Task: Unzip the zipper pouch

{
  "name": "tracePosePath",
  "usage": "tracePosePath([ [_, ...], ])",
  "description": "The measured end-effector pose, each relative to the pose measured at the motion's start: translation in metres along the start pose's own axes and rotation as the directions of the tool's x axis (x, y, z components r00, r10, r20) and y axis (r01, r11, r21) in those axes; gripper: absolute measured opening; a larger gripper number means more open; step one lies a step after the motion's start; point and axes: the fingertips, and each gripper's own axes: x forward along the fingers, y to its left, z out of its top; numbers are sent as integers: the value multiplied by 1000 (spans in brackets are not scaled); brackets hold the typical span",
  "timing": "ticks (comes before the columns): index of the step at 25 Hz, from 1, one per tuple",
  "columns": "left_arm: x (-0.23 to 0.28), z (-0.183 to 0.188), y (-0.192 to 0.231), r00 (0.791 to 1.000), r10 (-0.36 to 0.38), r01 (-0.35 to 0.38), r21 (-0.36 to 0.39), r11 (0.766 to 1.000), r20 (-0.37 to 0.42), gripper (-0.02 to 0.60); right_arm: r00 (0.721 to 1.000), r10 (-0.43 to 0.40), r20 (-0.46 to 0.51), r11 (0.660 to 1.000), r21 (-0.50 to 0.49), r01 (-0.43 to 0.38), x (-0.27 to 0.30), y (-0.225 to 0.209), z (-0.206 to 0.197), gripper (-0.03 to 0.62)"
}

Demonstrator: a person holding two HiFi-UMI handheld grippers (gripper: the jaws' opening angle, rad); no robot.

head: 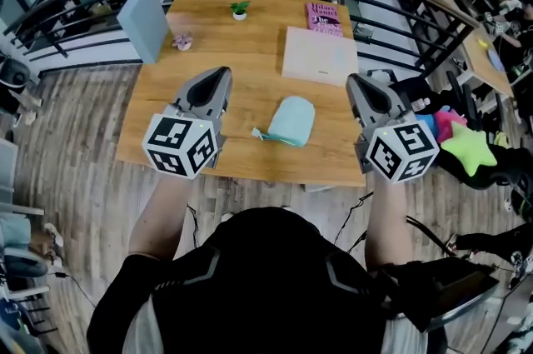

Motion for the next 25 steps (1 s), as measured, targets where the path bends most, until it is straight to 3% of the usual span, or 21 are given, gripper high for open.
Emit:
tracePosePath([
  [8,-3,-4,0,999,35,-35,47,998,-13,29,999,-31,-26,998,-58,30,-2,-3,-6,8],
  [25,-1,-6,1,998,64,-63,31,998,-15,29,1000,-14,-17,998,-69,12,3,-7,-6,8],
])
